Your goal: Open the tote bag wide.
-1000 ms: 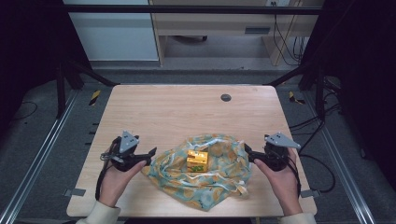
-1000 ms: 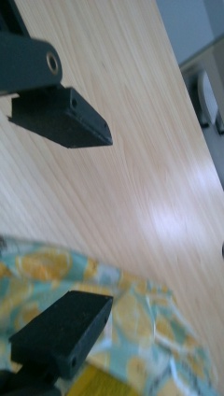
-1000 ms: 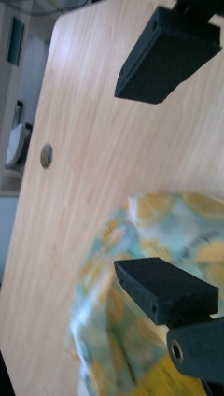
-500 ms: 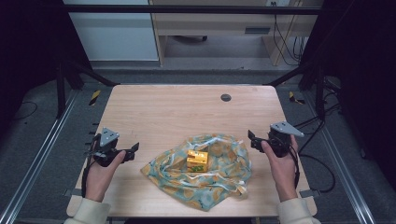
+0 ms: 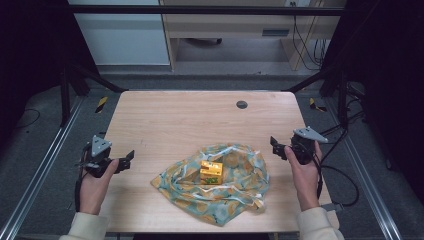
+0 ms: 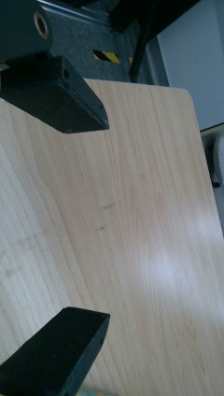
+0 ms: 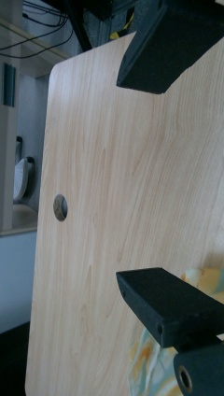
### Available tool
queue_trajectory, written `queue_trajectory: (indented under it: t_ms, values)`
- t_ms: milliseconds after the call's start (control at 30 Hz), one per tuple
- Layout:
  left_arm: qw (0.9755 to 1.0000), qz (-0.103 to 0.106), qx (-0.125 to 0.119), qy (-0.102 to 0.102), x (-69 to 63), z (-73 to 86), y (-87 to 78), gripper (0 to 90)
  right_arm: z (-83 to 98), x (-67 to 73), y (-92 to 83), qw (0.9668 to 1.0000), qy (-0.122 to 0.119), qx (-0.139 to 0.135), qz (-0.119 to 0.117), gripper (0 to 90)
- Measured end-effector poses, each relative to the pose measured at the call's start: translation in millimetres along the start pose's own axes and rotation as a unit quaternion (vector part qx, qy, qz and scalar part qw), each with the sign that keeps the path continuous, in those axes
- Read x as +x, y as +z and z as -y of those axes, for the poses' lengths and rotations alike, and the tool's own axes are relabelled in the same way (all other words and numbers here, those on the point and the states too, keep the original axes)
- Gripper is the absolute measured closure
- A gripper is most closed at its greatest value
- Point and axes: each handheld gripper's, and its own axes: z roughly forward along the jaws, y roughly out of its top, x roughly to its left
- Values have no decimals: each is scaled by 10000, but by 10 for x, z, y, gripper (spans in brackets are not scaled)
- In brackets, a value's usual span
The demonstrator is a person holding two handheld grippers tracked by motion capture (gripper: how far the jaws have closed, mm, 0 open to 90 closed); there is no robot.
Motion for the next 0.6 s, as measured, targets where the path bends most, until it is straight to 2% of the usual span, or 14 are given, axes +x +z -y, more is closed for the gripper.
queue_trajectory:
  t_ms: [267, 400, 600]
  values:
    - [9994, -256, 145, -170, 204, 100, 72, 72, 63, -177, 132, 9992, 181, 298, 186, 91]
    - [9991, -303, 210, -228, 284, 156, 104, 72, 93, -275, 175, 9986, 312, 383, 205, 95]
    - [9986, -375, 207, -308, 409, 222, 131, 72, 188, -386, 250, 9975, 346, 549, 285, 99]
